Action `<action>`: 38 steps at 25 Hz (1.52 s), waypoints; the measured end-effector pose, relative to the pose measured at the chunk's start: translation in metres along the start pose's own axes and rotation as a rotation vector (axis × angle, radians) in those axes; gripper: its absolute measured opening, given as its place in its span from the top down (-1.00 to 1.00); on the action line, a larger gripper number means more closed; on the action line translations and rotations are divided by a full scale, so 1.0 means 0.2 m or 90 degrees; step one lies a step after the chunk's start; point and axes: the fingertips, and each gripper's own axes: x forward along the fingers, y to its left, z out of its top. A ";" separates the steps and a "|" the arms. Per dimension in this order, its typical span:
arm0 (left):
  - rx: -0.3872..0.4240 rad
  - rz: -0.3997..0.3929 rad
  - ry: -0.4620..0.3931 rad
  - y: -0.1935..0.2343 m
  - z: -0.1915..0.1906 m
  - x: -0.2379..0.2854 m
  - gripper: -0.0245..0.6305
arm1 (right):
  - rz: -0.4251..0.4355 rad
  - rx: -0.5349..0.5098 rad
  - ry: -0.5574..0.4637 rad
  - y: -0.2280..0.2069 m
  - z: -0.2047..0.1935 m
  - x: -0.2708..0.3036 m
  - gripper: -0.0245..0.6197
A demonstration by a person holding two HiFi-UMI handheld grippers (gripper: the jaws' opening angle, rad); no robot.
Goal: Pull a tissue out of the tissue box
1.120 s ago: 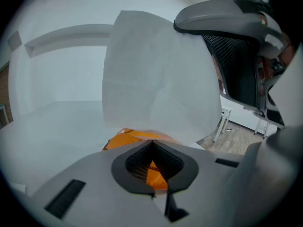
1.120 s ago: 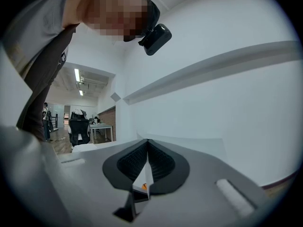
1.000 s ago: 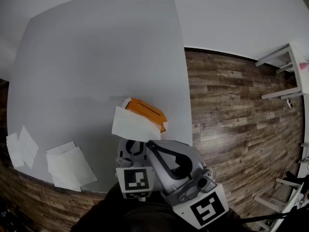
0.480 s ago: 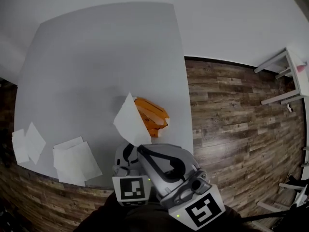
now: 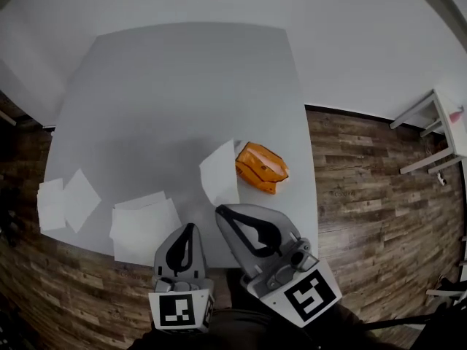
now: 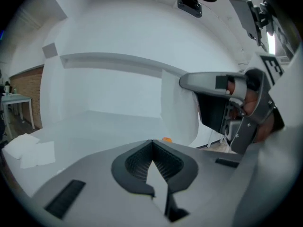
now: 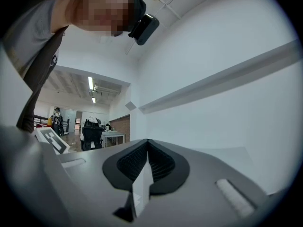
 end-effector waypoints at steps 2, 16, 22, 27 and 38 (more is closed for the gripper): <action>-0.005 0.015 -0.008 0.14 0.01 -0.14 0.93 | -0.009 -0.002 0.012 0.09 -0.04 0.06 0.92; -0.026 0.151 -0.015 0.96 -0.11 -0.91 0.93 | 0.018 0.003 0.096 0.73 -0.56 0.51 0.92; -0.038 0.204 0.002 1.17 -0.21 -1.07 0.93 | 0.048 0.017 0.166 0.94 -0.93 0.72 0.91; -0.047 0.236 0.001 1.28 -0.23 -1.16 0.93 | 0.059 0.022 0.202 1.03 -1.07 0.81 0.91; -0.049 0.246 -0.011 1.33 -0.21 -1.21 0.93 | 0.128 0.043 0.232 1.22 -1.14 0.85 0.72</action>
